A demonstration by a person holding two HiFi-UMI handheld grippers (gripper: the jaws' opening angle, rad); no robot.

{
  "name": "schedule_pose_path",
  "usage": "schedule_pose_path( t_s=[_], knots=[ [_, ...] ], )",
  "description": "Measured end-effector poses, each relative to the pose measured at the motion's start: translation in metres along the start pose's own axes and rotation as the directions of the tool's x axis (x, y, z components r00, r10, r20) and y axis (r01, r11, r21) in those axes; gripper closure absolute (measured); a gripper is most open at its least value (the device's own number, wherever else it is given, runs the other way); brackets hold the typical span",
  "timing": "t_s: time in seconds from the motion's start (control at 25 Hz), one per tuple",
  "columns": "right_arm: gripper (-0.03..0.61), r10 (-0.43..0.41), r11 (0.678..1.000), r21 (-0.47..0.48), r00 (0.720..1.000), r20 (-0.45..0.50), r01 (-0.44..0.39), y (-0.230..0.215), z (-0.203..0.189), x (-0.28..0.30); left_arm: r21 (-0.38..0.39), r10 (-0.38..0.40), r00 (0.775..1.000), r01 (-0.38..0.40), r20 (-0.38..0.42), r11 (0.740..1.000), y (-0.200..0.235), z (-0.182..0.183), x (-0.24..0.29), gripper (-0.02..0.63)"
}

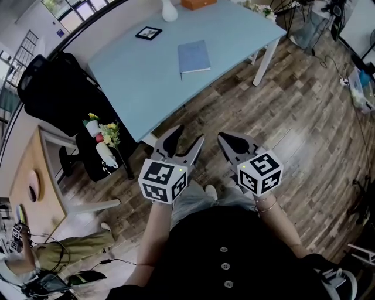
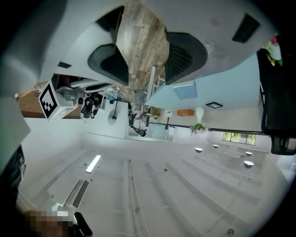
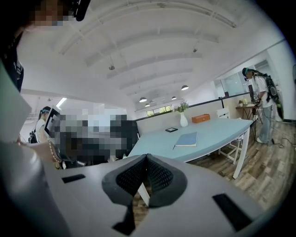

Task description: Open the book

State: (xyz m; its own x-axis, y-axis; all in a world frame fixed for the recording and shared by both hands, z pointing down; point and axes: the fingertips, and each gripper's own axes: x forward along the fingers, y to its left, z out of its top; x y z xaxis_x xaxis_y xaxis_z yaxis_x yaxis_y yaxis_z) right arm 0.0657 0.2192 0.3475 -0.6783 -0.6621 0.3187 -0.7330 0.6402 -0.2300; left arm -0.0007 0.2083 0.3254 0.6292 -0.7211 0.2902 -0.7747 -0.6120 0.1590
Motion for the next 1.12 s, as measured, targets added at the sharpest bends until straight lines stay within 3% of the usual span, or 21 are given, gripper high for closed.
schedule_pose_path(
  t_s=[0.32, 0.6, 1.12],
  knots=[
    [0.577, -0.02, 1.0, 0.009, 1.0, 0.005, 0.02, -0.019, 0.007, 0.002, -0.03, -0.016, 1.0, 0.015, -0.011, 0.999, 0.005, -0.004, 0.018, 0.387],
    [0.577, -0.04, 0.999, 0.007, 0.999, -0.007, 0.041, -0.036, 0.013, 0.022, -0.002, -0.096, 0.995, 0.096, -0.022, 0.995, 0.017, 0.003, 0.044, 0.387],
    [0.577, -0.116, 0.993, 0.02, 0.993, 0.0, 0.116, -0.088, 0.051, 0.087, 0.007, -0.172, 0.985, 0.172, -0.024, 0.985, 0.083, 0.034, 0.113, 0.387]
  ],
)
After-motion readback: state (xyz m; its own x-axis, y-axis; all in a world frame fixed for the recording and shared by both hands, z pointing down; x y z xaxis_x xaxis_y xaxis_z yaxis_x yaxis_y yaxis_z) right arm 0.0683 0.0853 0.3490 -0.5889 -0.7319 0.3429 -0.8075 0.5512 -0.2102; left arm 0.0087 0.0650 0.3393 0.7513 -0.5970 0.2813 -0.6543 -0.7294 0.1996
